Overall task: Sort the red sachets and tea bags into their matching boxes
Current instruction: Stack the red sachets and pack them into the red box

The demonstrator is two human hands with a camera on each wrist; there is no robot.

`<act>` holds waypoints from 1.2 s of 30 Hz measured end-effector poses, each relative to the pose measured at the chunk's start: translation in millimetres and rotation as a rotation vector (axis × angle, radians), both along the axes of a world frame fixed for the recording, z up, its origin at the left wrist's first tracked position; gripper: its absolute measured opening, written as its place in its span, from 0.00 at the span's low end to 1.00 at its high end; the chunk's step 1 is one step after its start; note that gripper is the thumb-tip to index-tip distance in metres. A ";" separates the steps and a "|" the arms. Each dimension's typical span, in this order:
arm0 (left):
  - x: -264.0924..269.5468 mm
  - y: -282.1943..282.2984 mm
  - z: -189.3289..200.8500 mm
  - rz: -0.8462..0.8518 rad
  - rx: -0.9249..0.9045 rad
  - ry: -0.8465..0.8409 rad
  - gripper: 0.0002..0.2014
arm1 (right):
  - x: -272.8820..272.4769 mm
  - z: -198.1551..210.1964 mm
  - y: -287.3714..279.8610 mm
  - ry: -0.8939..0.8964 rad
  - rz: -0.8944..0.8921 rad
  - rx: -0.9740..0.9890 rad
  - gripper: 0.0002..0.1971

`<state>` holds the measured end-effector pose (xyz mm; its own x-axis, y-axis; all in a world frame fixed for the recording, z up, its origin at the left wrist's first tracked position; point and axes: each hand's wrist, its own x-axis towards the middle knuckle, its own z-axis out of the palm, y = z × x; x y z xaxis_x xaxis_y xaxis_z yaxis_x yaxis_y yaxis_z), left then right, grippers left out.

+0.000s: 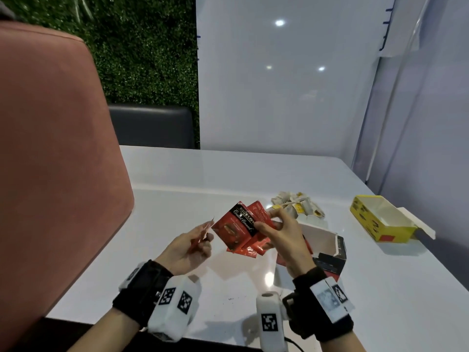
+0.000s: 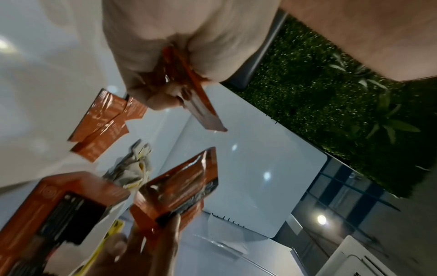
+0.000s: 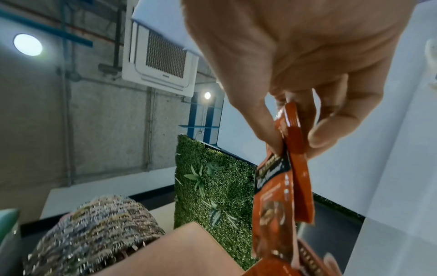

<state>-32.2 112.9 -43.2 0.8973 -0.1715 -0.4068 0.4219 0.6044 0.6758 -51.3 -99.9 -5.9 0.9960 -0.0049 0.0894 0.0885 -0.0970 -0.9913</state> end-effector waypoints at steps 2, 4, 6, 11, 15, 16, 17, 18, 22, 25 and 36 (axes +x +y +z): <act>-0.5 -7.6 -1.5 -0.058 -0.058 0.009 0.13 | 0.4 1.1 1.3 0.012 0.039 -0.023 0.13; -2.4 -20.6 -2.9 -0.113 -0.040 0.000 0.16 | 1.9 -0.1 4.9 0.011 0.047 -0.065 0.11; -8.2 -30.4 1.6 -0.113 -0.012 0.018 0.24 | 3.3 -3.1 8.2 -0.002 0.041 -0.114 0.10; -18.5 -25.1 15.1 -0.282 -0.177 -0.015 0.45 | 3.1 -6.7 8.0 -0.039 0.030 -0.240 0.13; -24.6 -18.3 18.2 -0.527 -0.155 -0.098 0.32 | 2.3 -4.8 8.2 -0.052 0.028 -0.278 0.15; -25.8 -18.8 17.7 -0.547 -0.108 -0.121 0.28 | 2.3 -4.7 9.0 -0.054 0.035 -0.263 0.15; -26.7 -20.1 17.0 -0.556 -0.043 -0.143 0.25 | 2.0 -4.6 9.7 -0.055 0.044 -0.242 0.15; -27.6 -22.1 15.6 -0.558 0.016 -0.157 0.23 | 2.1 -4.5 9.9 -0.057 0.045 -0.218 0.15; -30.8 -24.5 7.9 -0.448 0.070 -0.127 0.19 | 1.7 0.0 2.9 -0.166 -0.084 -0.137 0.07; -30.9 -24.3 6.6 -0.325 0.004 -0.132 0.18 | -4.7 -3.5 -0.9 -0.462 -0.102 -0.330 0.05; -31.1 -41.8 11.5 -0.312 -0.110 -0.242 0.31 | -27.3 -33.0 10.8 -0.826 0.249 -0.865 0.21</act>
<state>-63.2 71.1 -31.7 0.8628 -0.4815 -0.1541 0.4331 0.5467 0.7166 -78.6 -89.1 -38.9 0.6033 0.5528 0.5749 0.7716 -0.5868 -0.2454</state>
